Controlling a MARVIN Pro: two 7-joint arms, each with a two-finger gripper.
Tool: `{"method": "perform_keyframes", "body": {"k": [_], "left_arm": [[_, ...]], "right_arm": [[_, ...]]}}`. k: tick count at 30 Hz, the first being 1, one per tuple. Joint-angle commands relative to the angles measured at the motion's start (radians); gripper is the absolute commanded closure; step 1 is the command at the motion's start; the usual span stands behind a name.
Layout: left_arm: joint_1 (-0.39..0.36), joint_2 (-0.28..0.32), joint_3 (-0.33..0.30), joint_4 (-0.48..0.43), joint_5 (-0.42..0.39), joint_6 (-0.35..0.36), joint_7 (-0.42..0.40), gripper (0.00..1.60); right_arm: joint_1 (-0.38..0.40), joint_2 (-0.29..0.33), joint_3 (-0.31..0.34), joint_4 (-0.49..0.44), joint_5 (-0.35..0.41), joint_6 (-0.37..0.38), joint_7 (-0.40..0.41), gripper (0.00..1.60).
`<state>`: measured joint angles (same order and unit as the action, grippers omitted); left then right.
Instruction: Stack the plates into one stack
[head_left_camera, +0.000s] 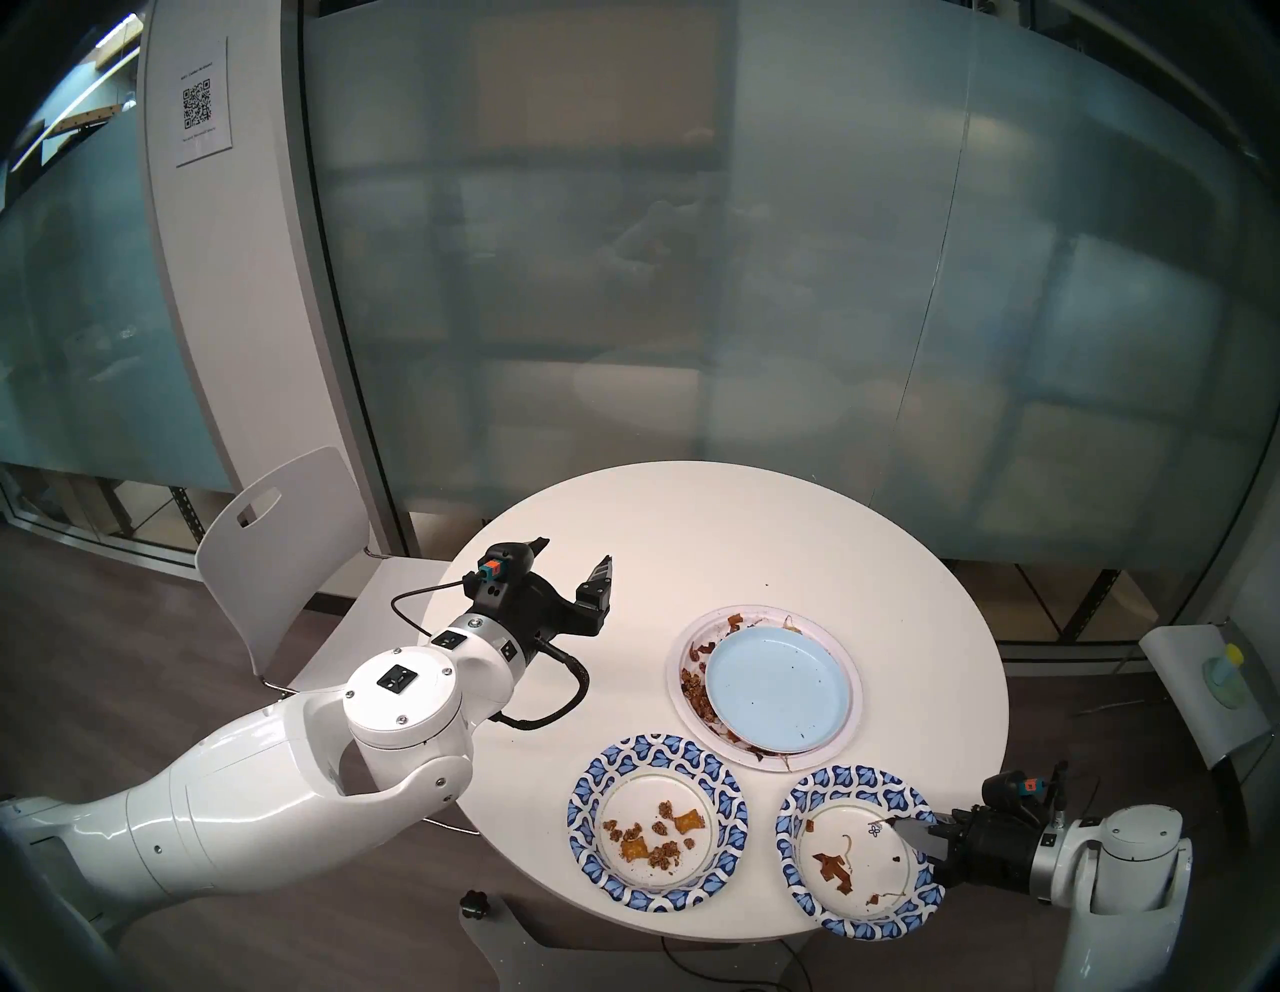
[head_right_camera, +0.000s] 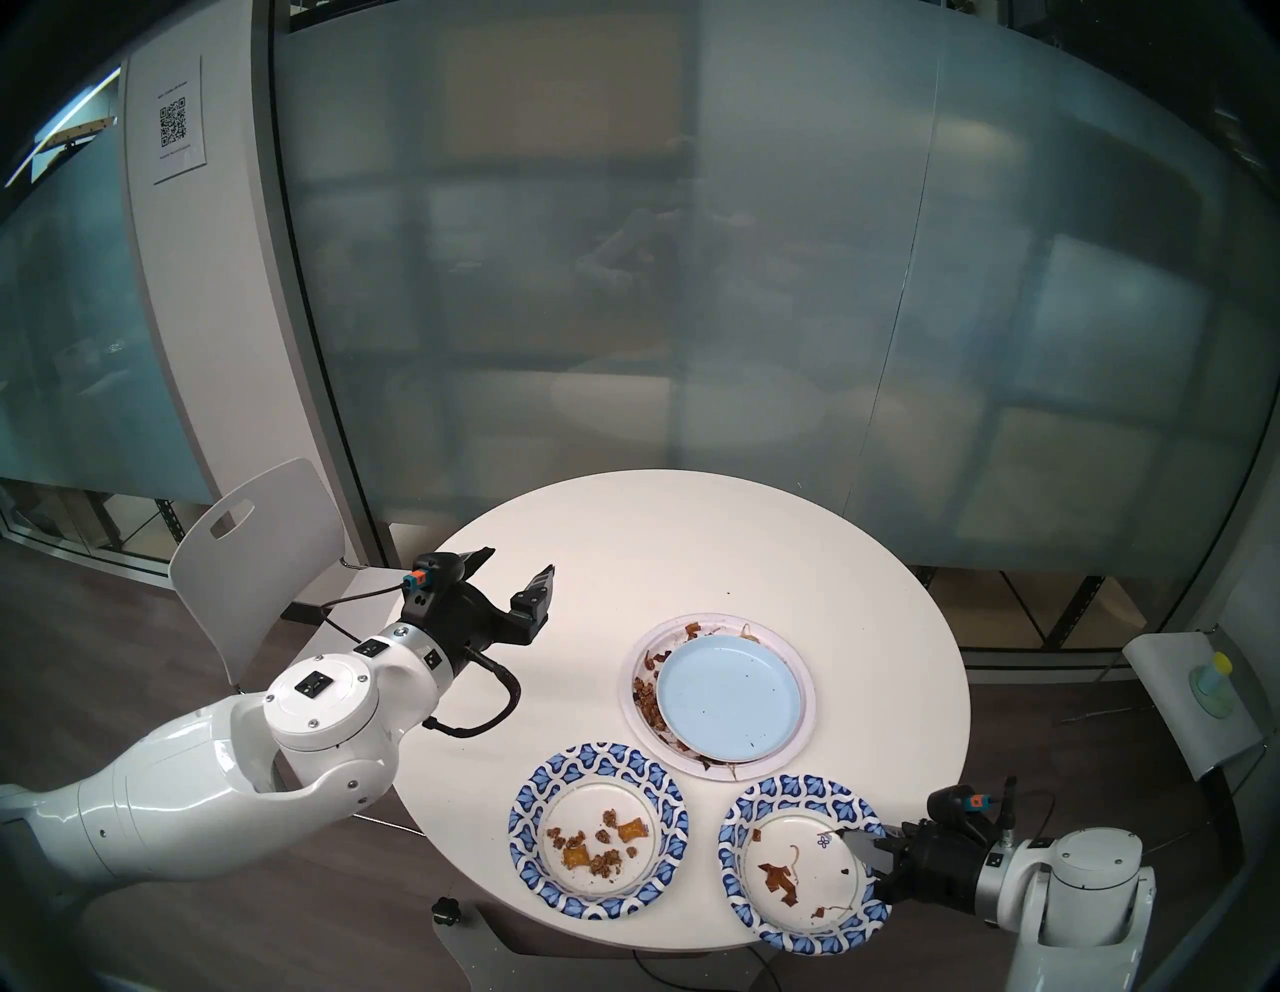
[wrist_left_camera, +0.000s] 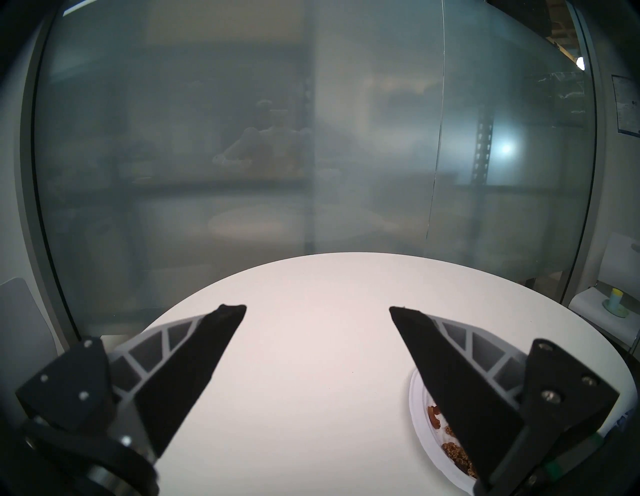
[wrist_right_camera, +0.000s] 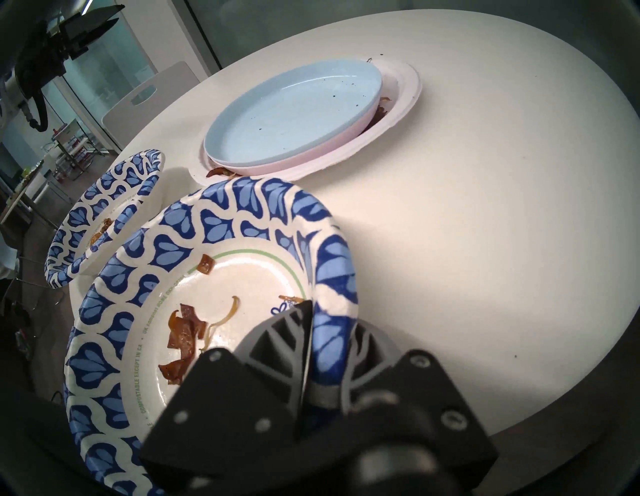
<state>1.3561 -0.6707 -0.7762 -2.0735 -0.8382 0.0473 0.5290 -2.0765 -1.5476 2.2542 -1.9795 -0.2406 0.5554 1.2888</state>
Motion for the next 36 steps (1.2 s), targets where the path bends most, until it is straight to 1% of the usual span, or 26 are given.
{"method": "perform_keyframes", "body": {"k": [1,3,4,6,7,9,11,12,13,14,17,18,19,22,23,24,25,26,30,34,36], "left_arm": [[-0.009,-0.009,-0.003,-0.014,0.002,-0.005,-0.002,0.00],[-0.009,-0.009,-0.003,-0.013,0.002,-0.004,-0.001,0.00],[-0.010,-0.011,-0.001,-0.013,0.002,-0.003,0.000,0.00],[-0.012,-0.014,0.002,-0.010,0.004,-0.001,-0.002,0.00],[-0.013,-0.016,0.003,-0.010,0.005,0.000,-0.002,0.00],[-0.014,-0.018,0.005,-0.009,0.006,0.001,-0.002,0.00],[-0.016,-0.023,0.009,-0.007,0.009,0.002,-0.003,0.00],[-0.017,-0.023,0.010,-0.006,0.009,0.003,-0.003,0.00],[-0.017,-0.023,0.010,-0.006,0.009,0.003,-0.003,0.00],[-0.017,-0.024,0.011,-0.006,0.010,0.004,-0.003,0.00],[-0.018,-0.025,0.013,-0.006,0.012,0.006,-0.002,0.00],[-0.019,-0.025,0.014,-0.006,0.012,0.007,-0.002,0.00],[-0.019,-0.025,0.014,-0.006,0.013,0.007,0.000,0.00],[-0.018,-0.025,0.015,-0.005,0.014,0.008,0.001,0.00],[-0.018,-0.025,0.015,-0.005,0.014,0.008,0.002,0.00],[-0.017,-0.024,0.016,-0.005,0.014,0.008,0.002,0.00],[-0.017,-0.024,0.016,-0.005,0.014,0.008,0.002,0.00],[-0.016,-0.023,0.016,-0.006,0.014,0.008,0.002,0.00],[-0.015,-0.022,0.018,-0.008,0.016,0.007,0.001,0.00],[-0.012,-0.016,0.017,-0.014,0.017,0.004,0.003,0.00],[-0.009,-0.008,0.014,-0.015,0.017,0.003,0.004,0.00]], "right_arm": [[0.001,0.035,0.036,-0.024,0.076,0.058,0.087,1.60],[-0.001,0.040,0.039,-0.025,0.086,0.063,0.085,1.60],[-0.005,0.050,0.048,-0.018,0.128,0.077,0.075,1.60],[-0.014,0.064,0.048,-0.020,0.166,0.090,0.057,1.60],[-0.019,0.069,0.046,-0.019,0.200,0.099,0.039,1.60],[-0.020,0.072,0.048,-0.018,0.213,0.105,0.038,1.60],[-0.023,0.077,0.043,-0.013,0.262,0.123,0.040,1.60],[-0.030,0.081,0.036,-0.012,0.292,0.129,0.019,1.60],[-0.030,0.081,0.036,-0.012,0.292,0.129,0.019,1.60],[-0.038,0.087,0.027,-0.011,0.321,0.133,-0.008,1.60],[-0.034,0.085,0.026,0.002,0.370,0.144,-0.007,1.60],[-0.042,0.093,0.017,0.000,0.402,0.149,-0.036,1.60],[-0.040,0.096,0.018,0.003,0.411,0.151,-0.026,1.60],[-0.035,0.105,0.013,0.003,0.462,0.162,-0.045,1.60],[-0.025,0.109,0.014,0.006,0.470,0.166,-0.039,1.60],[-0.026,0.121,0.004,0.005,0.491,0.168,-0.063,1.60],[-0.006,0.117,0.008,0.009,0.491,0.170,-0.053,1.60],[0.005,0.124,0.004,0.011,0.499,0.175,-0.060,1.60],[0.055,0.163,-0.030,0.018,0.512,0.190,-0.106,1.60],[0.125,0.190,-0.066,0.036,0.528,0.206,-0.144,1.60],[0.128,0.218,-0.089,0.034,0.549,0.208,-0.172,1.60]]}}
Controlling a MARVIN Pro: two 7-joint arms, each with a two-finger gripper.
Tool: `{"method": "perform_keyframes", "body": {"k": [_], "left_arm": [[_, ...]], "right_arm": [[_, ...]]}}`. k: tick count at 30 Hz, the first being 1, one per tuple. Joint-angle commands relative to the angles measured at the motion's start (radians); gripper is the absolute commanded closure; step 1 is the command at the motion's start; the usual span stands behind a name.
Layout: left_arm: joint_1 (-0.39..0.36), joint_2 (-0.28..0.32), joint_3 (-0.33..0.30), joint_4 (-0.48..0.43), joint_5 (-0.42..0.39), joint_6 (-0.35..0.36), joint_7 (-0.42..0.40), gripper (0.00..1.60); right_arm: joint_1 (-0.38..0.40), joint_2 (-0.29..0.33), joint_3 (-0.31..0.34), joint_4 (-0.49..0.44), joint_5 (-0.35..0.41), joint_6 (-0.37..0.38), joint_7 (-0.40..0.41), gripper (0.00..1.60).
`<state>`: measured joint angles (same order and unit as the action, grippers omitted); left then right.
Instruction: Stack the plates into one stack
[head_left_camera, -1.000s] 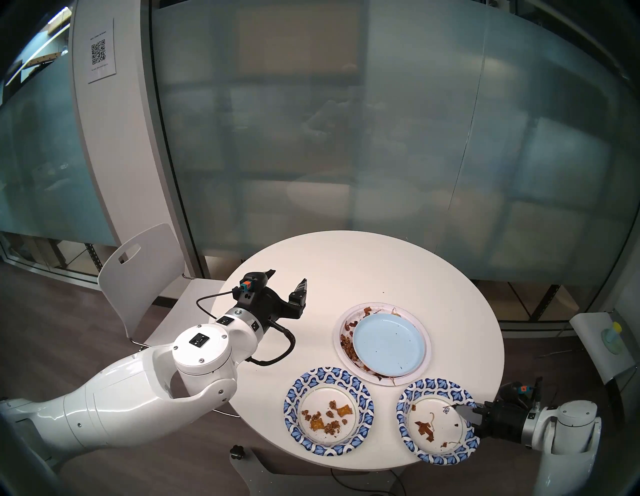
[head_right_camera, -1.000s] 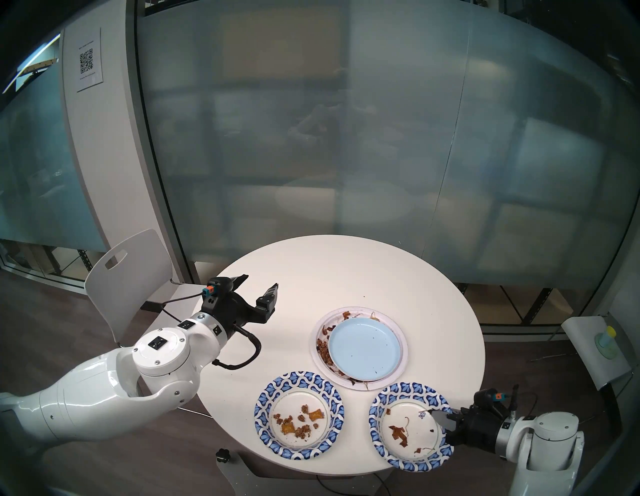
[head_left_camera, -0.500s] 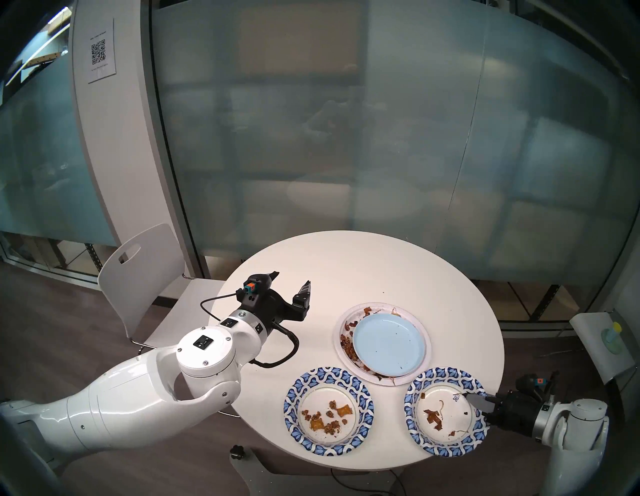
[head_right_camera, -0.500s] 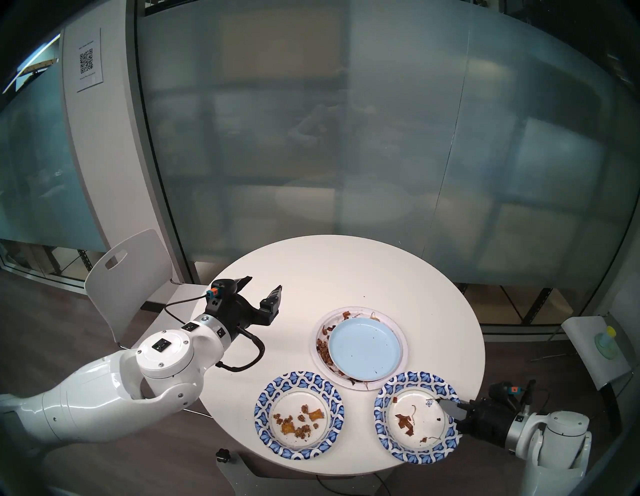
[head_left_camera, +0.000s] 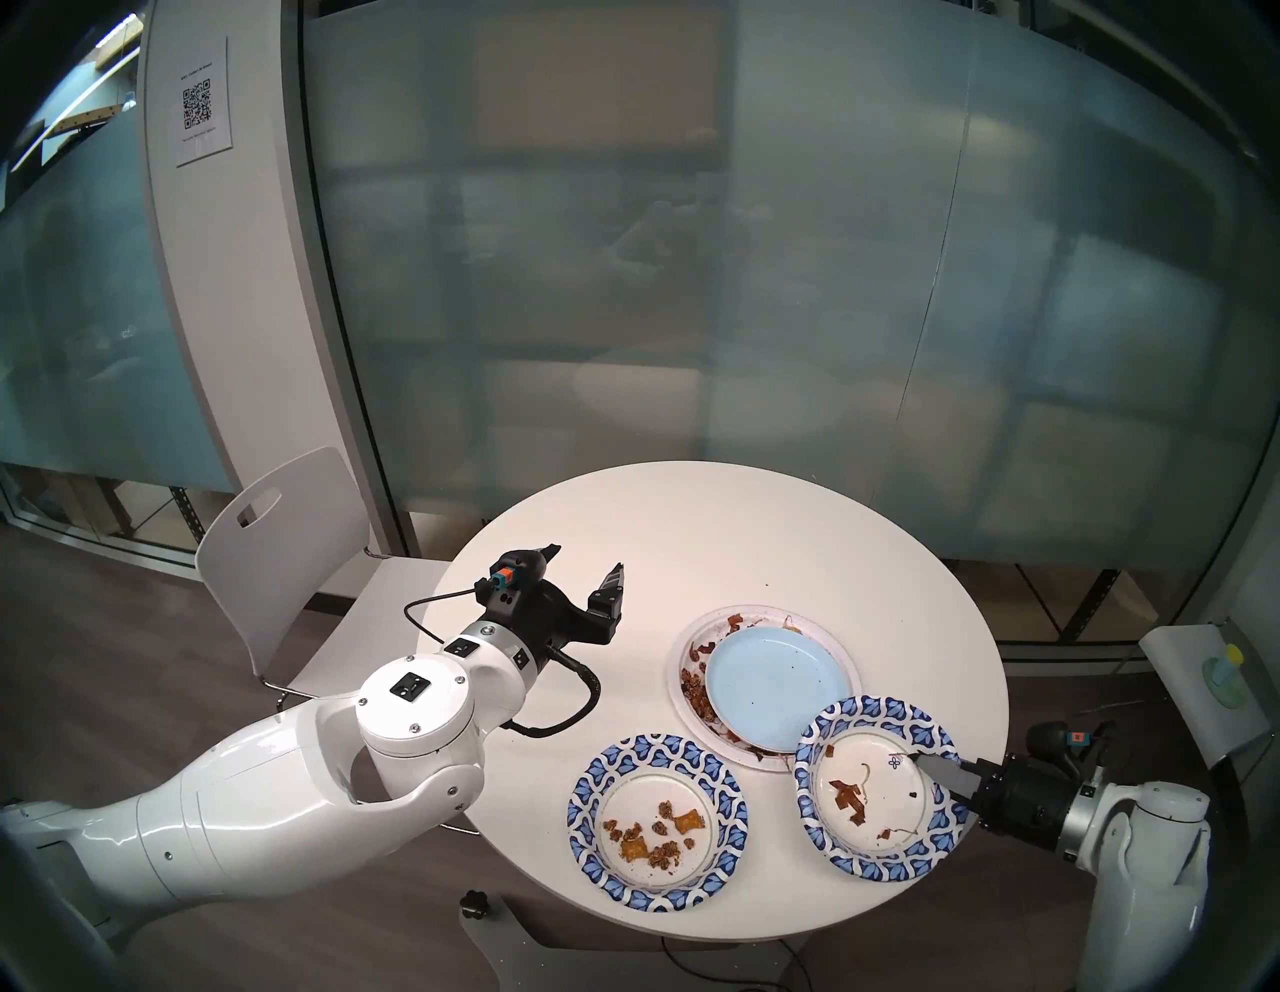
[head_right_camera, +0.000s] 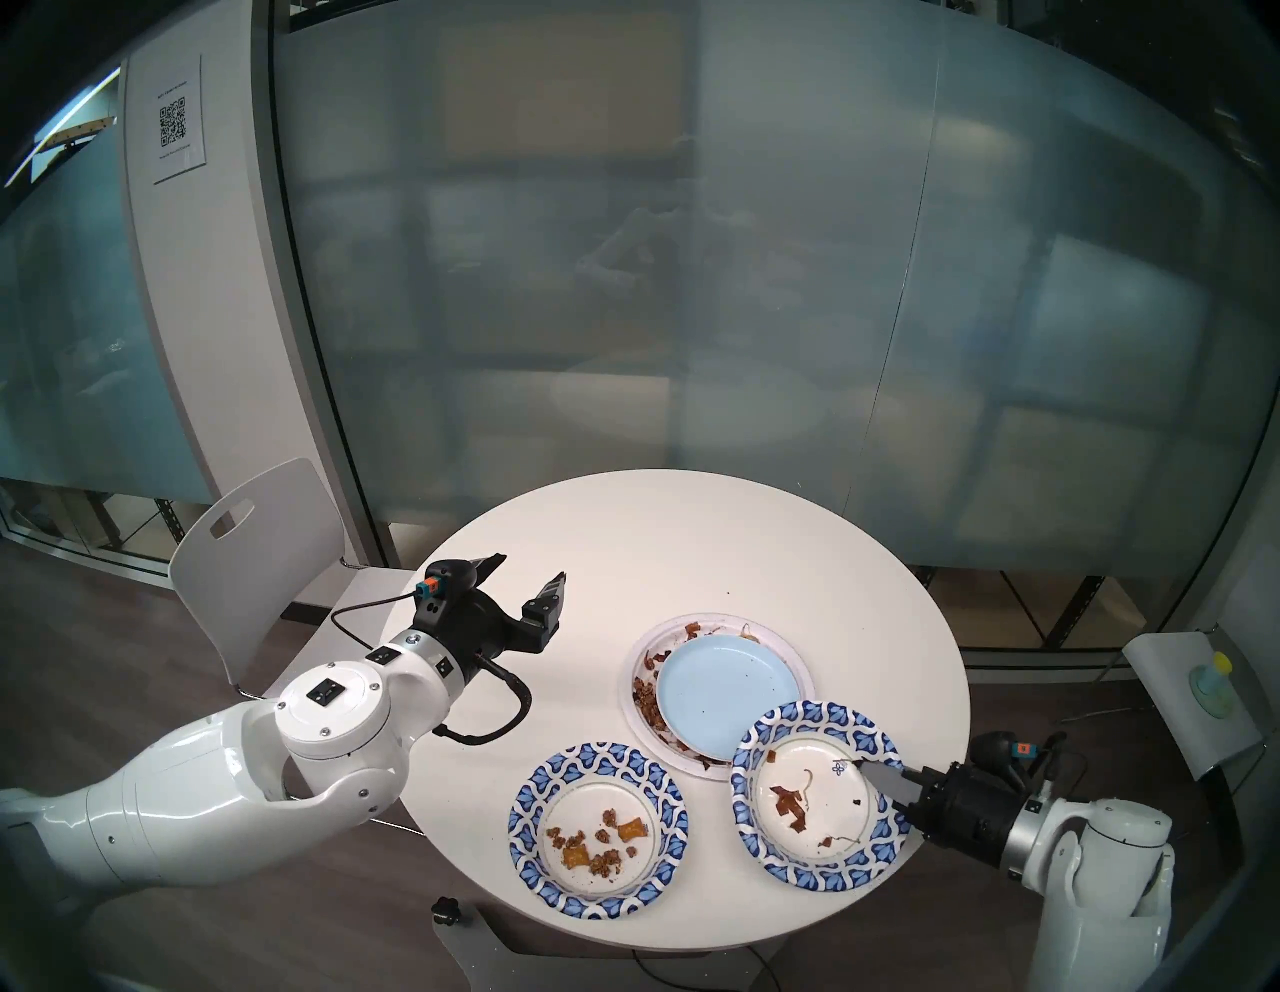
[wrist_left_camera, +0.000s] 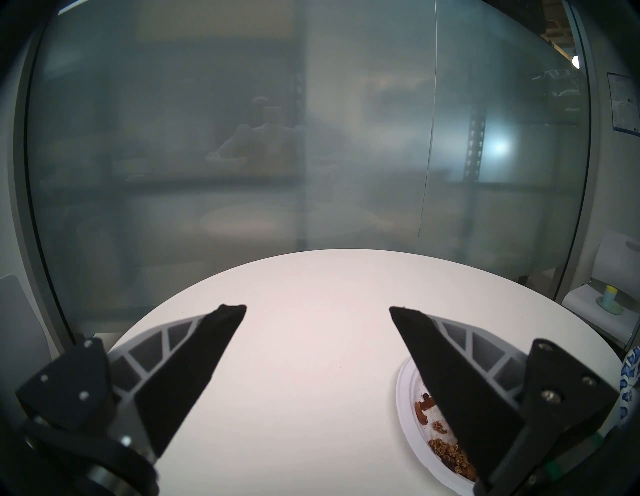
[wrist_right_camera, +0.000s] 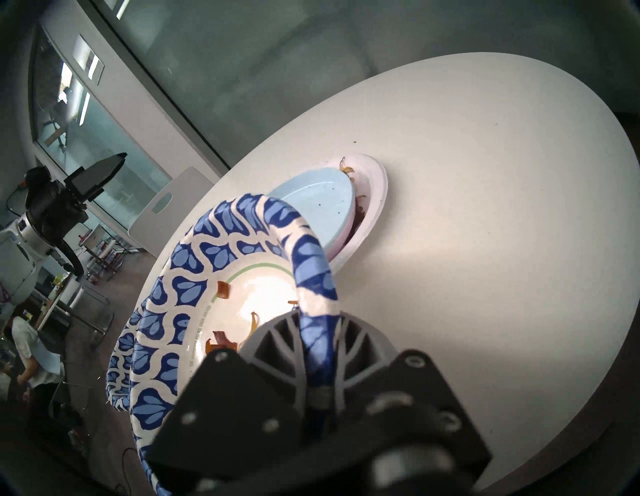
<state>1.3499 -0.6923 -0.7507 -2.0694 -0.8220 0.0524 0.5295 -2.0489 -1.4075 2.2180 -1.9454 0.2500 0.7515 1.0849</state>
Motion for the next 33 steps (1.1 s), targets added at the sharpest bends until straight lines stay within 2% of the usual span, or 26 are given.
{"method": "perform_keyframes", "body": {"k": [1,10,13,15,16,27,28,29,33], "left_arm": [[-0.002,0.017,-0.013,-0.018,0.001,-0.002,0.004,0.00],[0.001,0.035,-0.016,-0.021,-0.003,-0.006,0.009,0.00],[0.001,0.039,-0.016,-0.022,-0.005,-0.007,0.012,0.00],[0.001,0.040,-0.016,-0.022,-0.005,-0.007,0.013,0.00],[0.002,0.041,-0.015,-0.023,-0.006,-0.008,0.015,0.00],[-0.002,0.046,-0.016,-0.020,-0.013,-0.011,0.023,0.00],[-0.002,0.047,-0.016,-0.020,-0.014,-0.011,0.024,0.00],[-0.002,0.048,-0.016,-0.020,-0.015,-0.012,0.025,0.00],[-0.003,0.052,-0.017,-0.021,-0.019,-0.013,0.028,0.00]], "right_arm": [[0.119,0.085,-0.062,0.006,0.061,0.015,0.025,1.60],[0.205,0.173,-0.147,0.069,0.113,0.029,-0.042,1.60],[0.277,0.184,-0.178,0.120,0.104,0.041,-0.044,1.60],[0.260,0.202,-0.190,0.115,0.126,0.033,-0.063,1.60],[0.279,0.213,-0.211,0.132,0.134,0.031,-0.074,1.60],[0.383,0.256,-0.314,0.209,0.161,0.012,-0.137,1.60],[0.436,0.245,-0.329,0.245,0.143,0.021,-0.130,1.60],[0.400,0.260,-0.338,0.222,0.171,0.003,-0.155,1.60],[0.441,0.260,-0.378,0.255,0.170,-0.009,-0.177,1.60]]}}
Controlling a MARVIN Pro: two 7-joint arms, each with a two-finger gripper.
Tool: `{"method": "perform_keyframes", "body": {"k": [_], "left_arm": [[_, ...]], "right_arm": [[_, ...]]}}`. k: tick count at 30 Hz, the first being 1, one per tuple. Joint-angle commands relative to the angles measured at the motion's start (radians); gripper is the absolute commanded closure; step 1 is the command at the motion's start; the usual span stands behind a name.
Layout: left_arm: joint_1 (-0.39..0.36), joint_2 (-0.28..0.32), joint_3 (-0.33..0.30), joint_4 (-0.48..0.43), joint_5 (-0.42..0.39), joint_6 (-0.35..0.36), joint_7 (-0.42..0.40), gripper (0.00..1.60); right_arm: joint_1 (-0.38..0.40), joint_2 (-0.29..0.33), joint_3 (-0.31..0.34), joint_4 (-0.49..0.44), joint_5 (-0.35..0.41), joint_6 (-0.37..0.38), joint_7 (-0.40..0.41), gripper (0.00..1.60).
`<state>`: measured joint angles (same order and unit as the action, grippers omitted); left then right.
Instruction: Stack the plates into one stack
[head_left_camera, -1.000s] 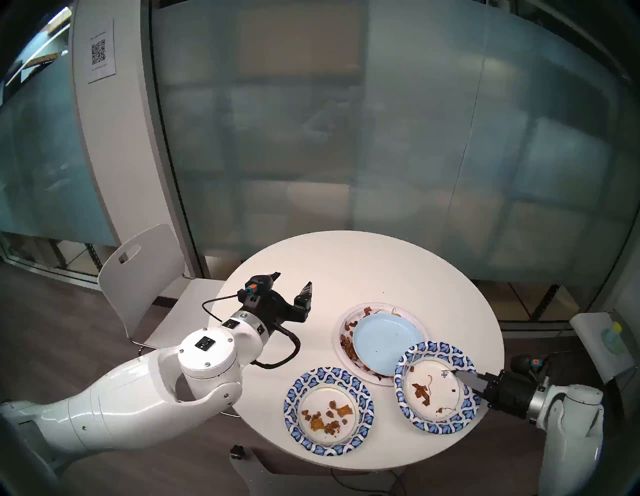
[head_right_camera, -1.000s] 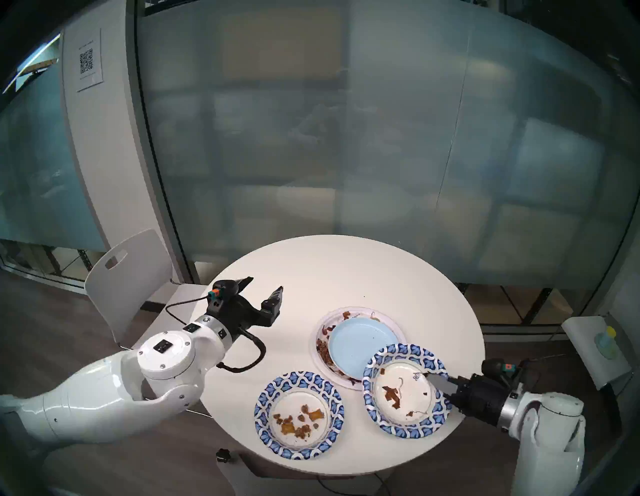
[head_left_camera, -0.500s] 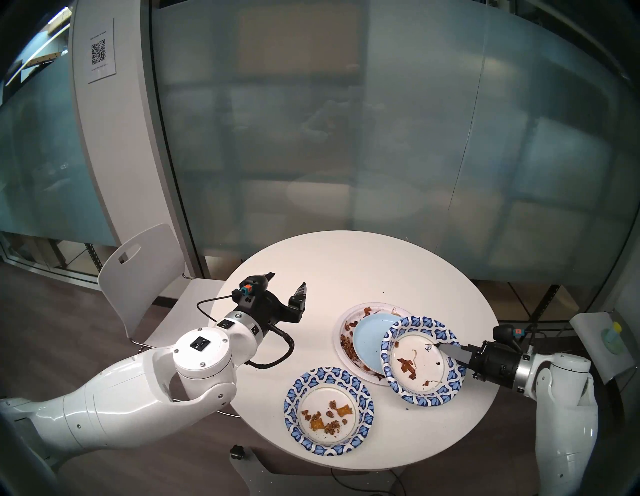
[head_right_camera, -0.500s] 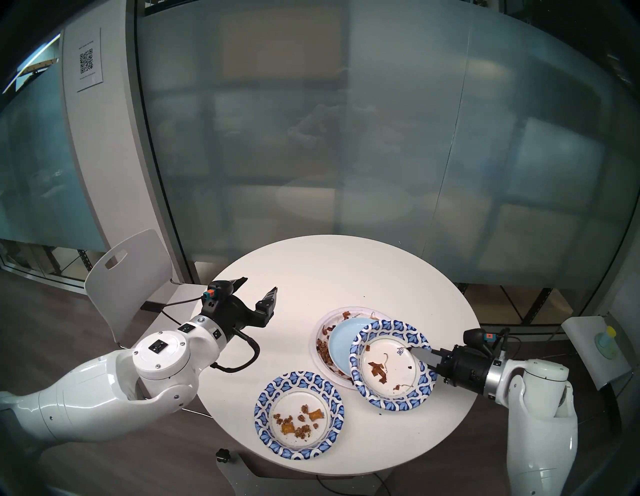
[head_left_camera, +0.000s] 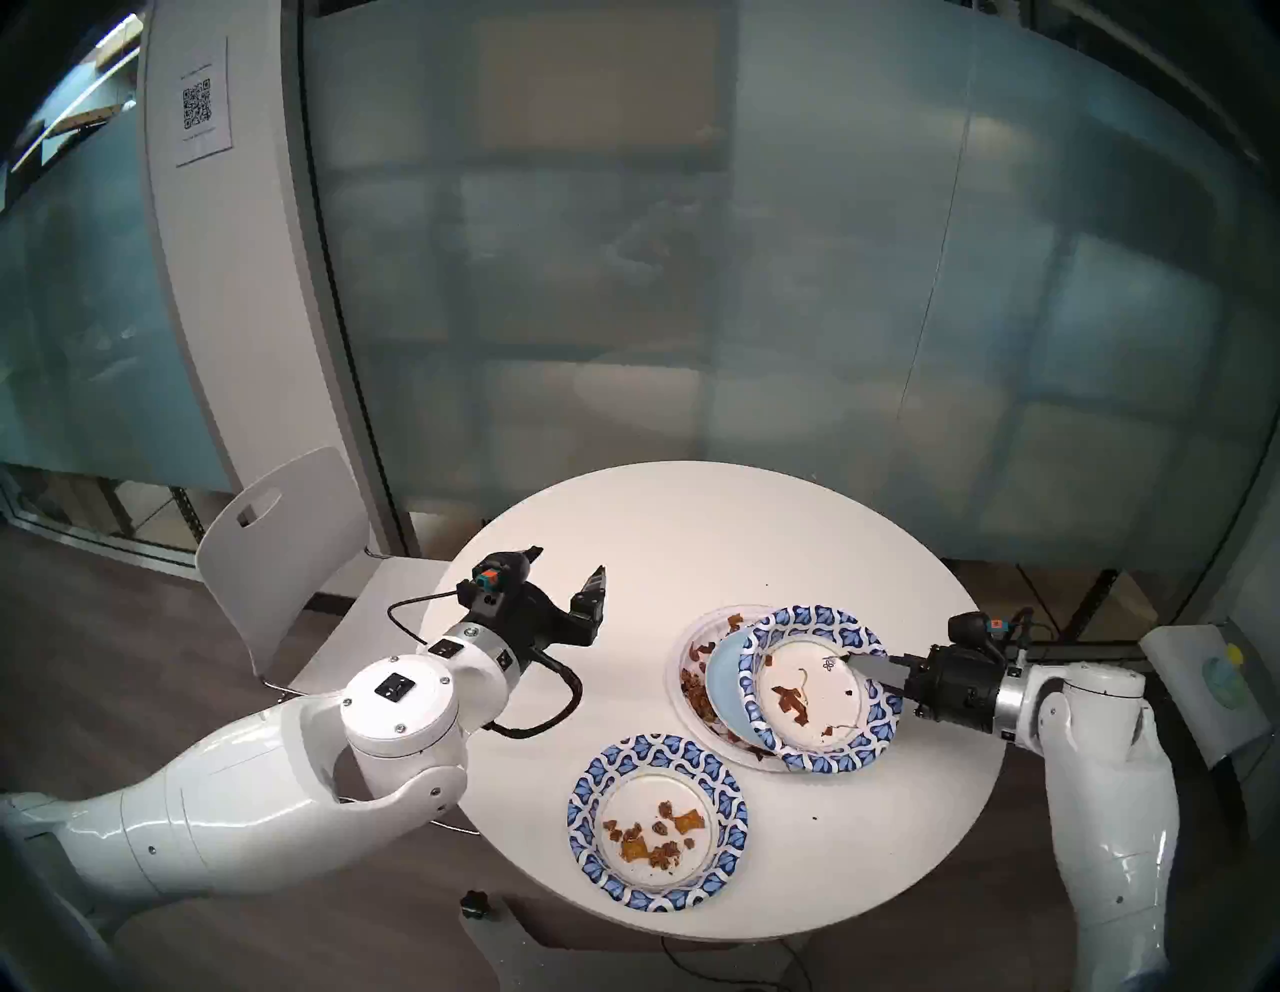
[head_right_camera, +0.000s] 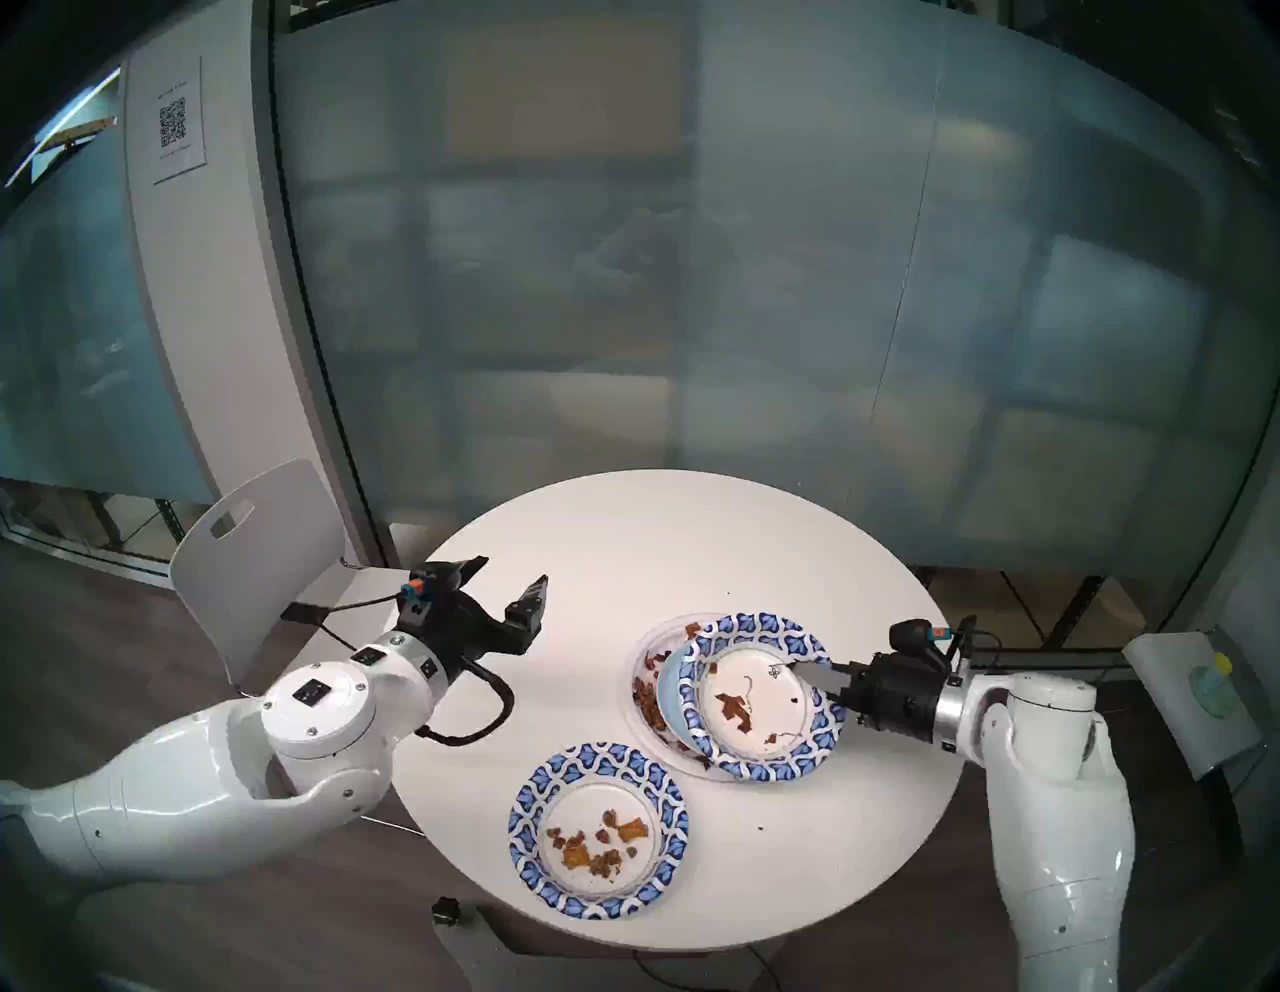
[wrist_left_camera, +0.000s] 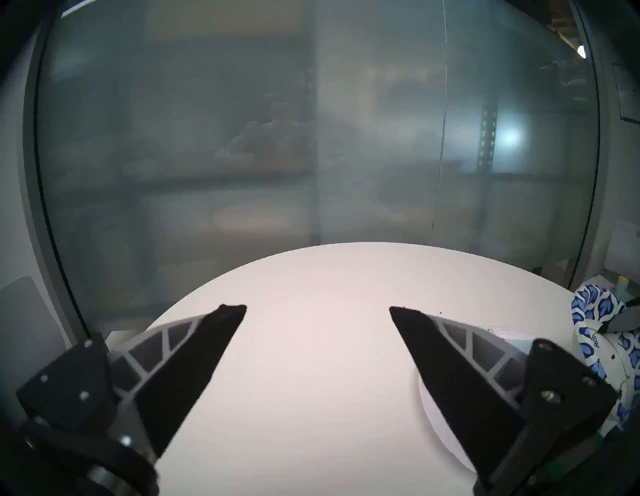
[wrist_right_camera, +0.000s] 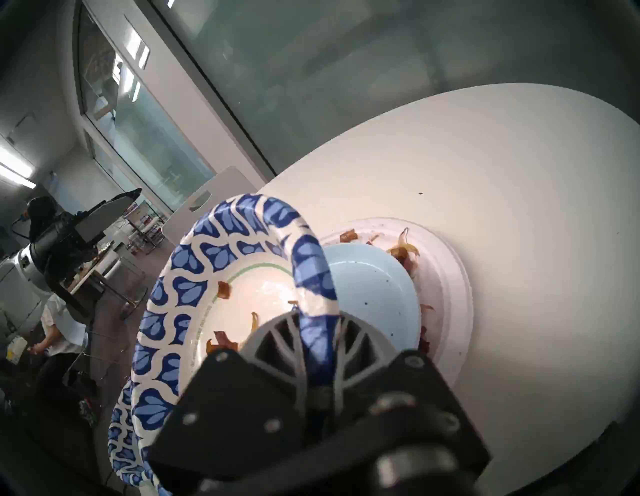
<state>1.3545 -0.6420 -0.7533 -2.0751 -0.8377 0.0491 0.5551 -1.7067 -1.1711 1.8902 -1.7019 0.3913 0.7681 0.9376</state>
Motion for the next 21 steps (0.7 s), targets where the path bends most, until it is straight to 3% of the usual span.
{"method": "perform_keyframes", "body": {"k": [1,10,17,21], "left_arm": [[-0.008,0.003,-0.015,-0.015,-0.004,-0.010,0.004,0.00],[-0.008,0.018,-0.023,-0.020,-0.017,-0.016,0.010,0.00],[-0.007,0.027,-0.023,-0.022,-0.025,-0.021,0.008,0.00],[-0.008,0.030,-0.022,-0.022,-0.027,-0.026,0.006,0.00]], "right_arm": [[0.120,0.024,-0.062,0.030,0.028,-0.028,-0.034,1.60],[0.197,0.046,-0.143,0.113,0.029,-0.063,-0.072,1.60],[0.265,0.075,-0.228,0.220,-0.014,-0.091,-0.046,1.60],[0.260,0.081,-0.244,0.232,-0.024,-0.111,-0.039,1.60]]}}
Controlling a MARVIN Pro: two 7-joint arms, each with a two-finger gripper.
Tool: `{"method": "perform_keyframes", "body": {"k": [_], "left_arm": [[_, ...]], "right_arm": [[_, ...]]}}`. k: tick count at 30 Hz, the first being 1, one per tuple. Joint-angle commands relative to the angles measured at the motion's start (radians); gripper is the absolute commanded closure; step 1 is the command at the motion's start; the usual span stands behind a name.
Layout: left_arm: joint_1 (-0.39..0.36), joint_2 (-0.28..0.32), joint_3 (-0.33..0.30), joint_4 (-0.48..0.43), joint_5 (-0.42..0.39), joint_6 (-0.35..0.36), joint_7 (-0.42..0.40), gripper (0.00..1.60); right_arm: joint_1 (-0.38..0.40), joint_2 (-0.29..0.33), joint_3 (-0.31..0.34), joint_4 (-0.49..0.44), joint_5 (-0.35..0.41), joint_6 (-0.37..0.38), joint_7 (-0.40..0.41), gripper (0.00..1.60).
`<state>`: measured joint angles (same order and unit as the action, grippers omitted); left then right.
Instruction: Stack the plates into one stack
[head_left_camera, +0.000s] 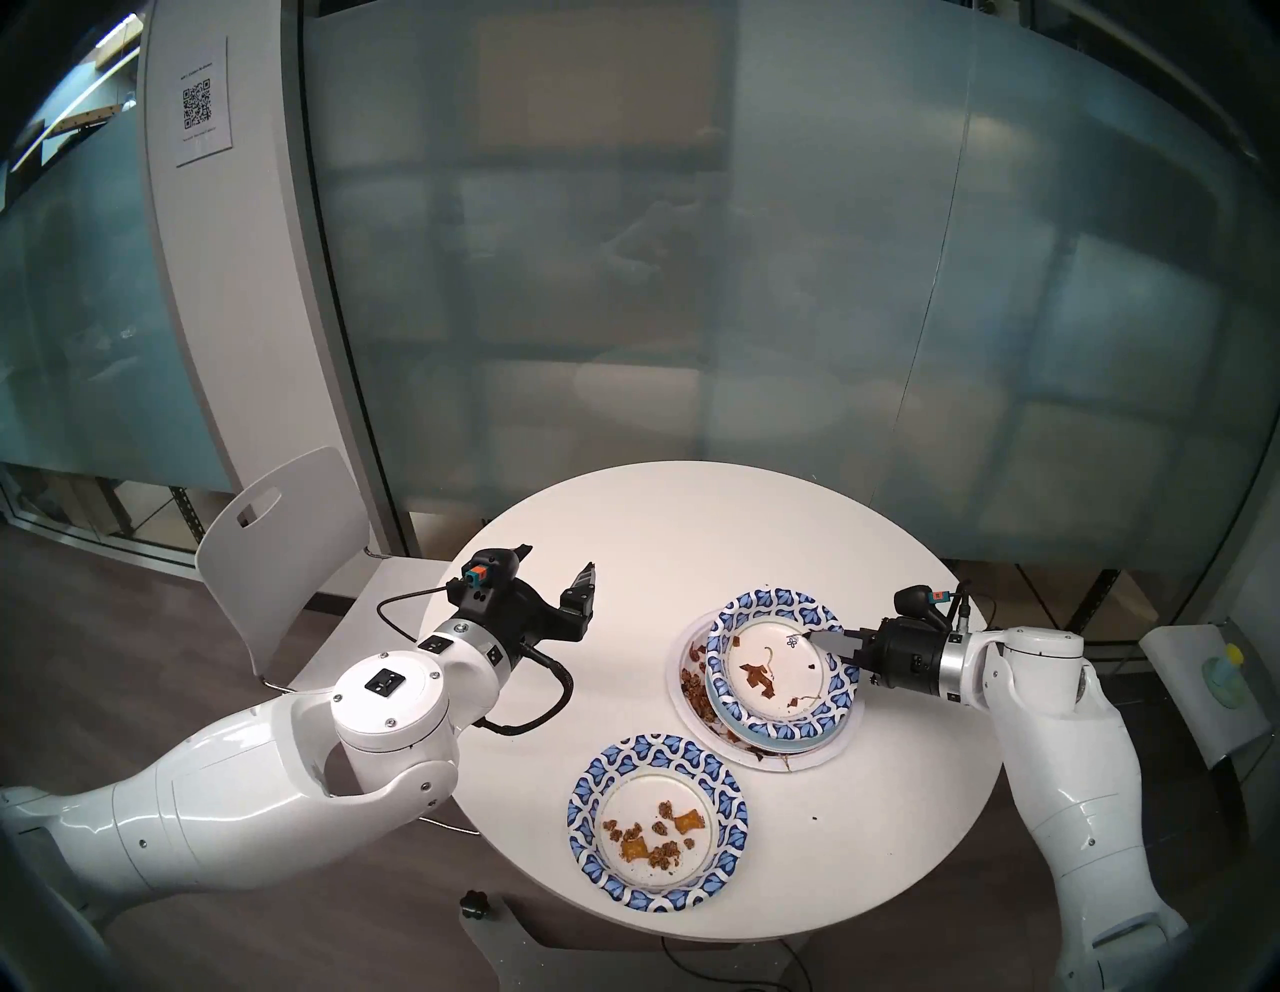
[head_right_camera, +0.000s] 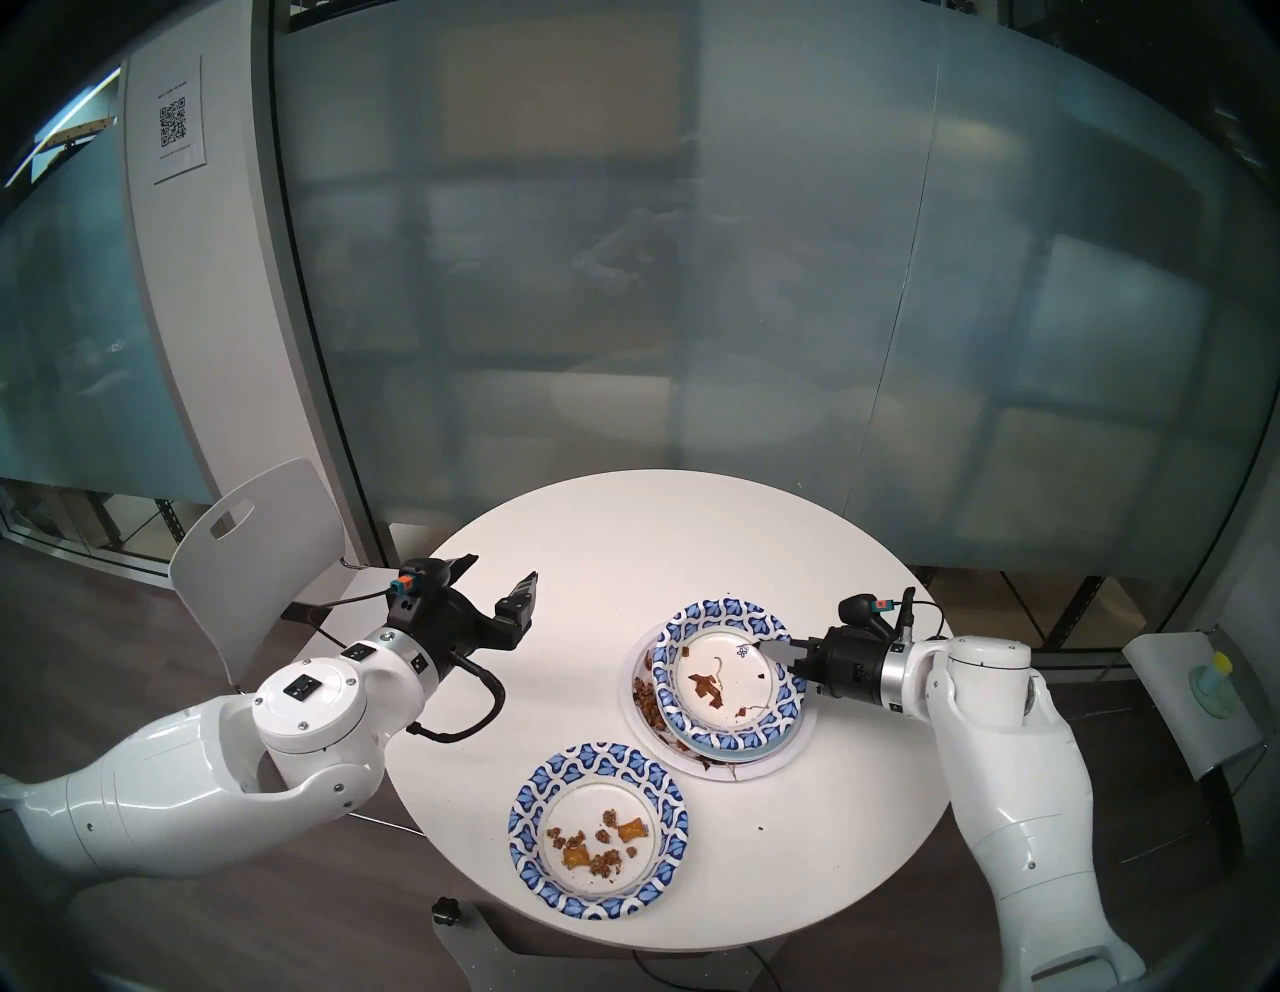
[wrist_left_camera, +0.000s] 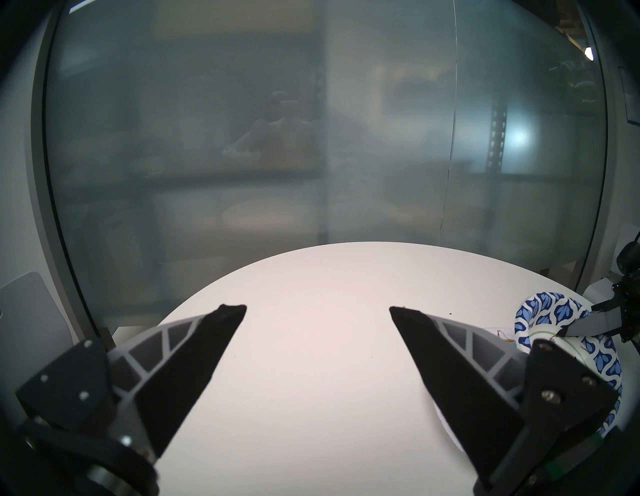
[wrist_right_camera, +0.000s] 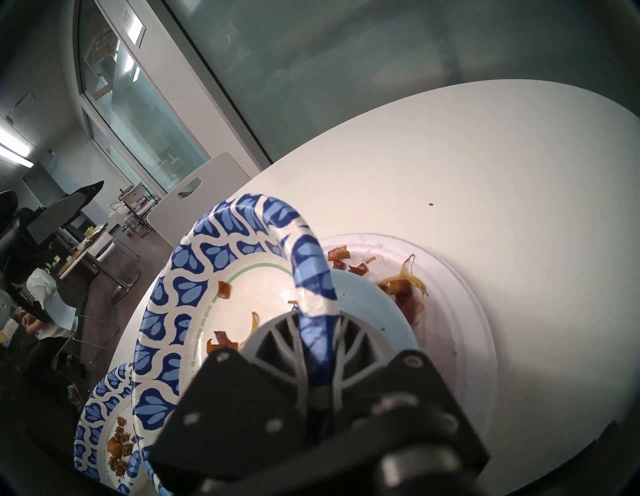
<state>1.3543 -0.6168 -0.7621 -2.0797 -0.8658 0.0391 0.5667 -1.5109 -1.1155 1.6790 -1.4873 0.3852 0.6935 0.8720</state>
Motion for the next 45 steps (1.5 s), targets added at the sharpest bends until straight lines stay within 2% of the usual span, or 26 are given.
{"method": "perform_keyframes", "body": {"k": [1,5,6,7,8,9,10,11,12,13,22,34,39,45], "left_arm": [[-0.008,0.006,-0.013,-0.018,0.002,-0.016,-0.005,0.00],[-0.011,0.007,-0.010,-0.019,0.002,-0.014,-0.009,0.00],[-0.012,0.005,-0.009,-0.018,0.003,-0.014,-0.009,0.00],[-0.012,0.005,-0.009,-0.018,0.003,-0.014,-0.009,0.00],[-0.014,0.003,-0.008,-0.020,0.003,-0.012,-0.009,0.00],[-0.014,0.003,-0.008,-0.022,0.004,-0.011,-0.009,0.00],[-0.016,0.001,-0.007,-0.021,0.004,-0.011,-0.011,0.00],[-0.016,0.001,-0.007,-0.021,0.004,-0.011,-0.011,0.00],[-0.016,0.001,-0.006,-0.021,0.005,-0.010,-0.011,0.00],[-0.018,0.000,-0.005,-0.021,0.005,-0.008,-0.012,0.00],[-0.023,-0.004,-0.003,-0.020,0.010,-0.001,-0.016,0.00],[-0.031,-0.004,0.000,-0.015,0.017,0.004,-0.030,0.00],[-0.034,0.044,-0.012,-0.014,-0.020,0.004,-0.107,0.00],[-0.021,0.136,-0.029,-0.051,-0.061,0.010,-0.217,0.00]], "right_arm": [[0.063,0.026,-0.033,0.019,-0.019,-0.039,0.030,1.60],[0.058,0.022,-0.025,0.020,-0.021,-0.052,0.037,1.60],[0.057,0.023,-0.023,0.019,-0.021,-0.053,0.040,1.49],[0.057,0.023,-0.023,0.019,-0.021,-0.053,0.040,1.49],[0.055,0.023,-0.018,0.020,-0.021,-0.055,0.041,1.32],[0.054,0.025,-0.016,0.021,-0.022,-0.057,0.045,1.04],[0.047,0.032,-0.014,0.014,-0.025,-0.057,0.051,0.67],[0.047,0.032,-0.014,0.014,-0.025,-0.057,0.051,0.67],[0.043,0.033,-0.012,0.012,-0.025,-0.057,0.054,0.09],[0.036,0.036,-0.010,0.004,-0.027,-0.056,0.055,0.00],[0.012,0.047,0.004,-0.026,-0.036,-0.055,0.055,0.00],[-0.087,0.090,0.115,-0.124,-0.029,-0.031,0.048,0.00],[-0.145,0.088,0.173,-0.184,-0.023,-0.034,0.050,0.00],[-0.208,0.074,0.239,-0.249,-0.010,-0.036,0.063,0.00]]}}
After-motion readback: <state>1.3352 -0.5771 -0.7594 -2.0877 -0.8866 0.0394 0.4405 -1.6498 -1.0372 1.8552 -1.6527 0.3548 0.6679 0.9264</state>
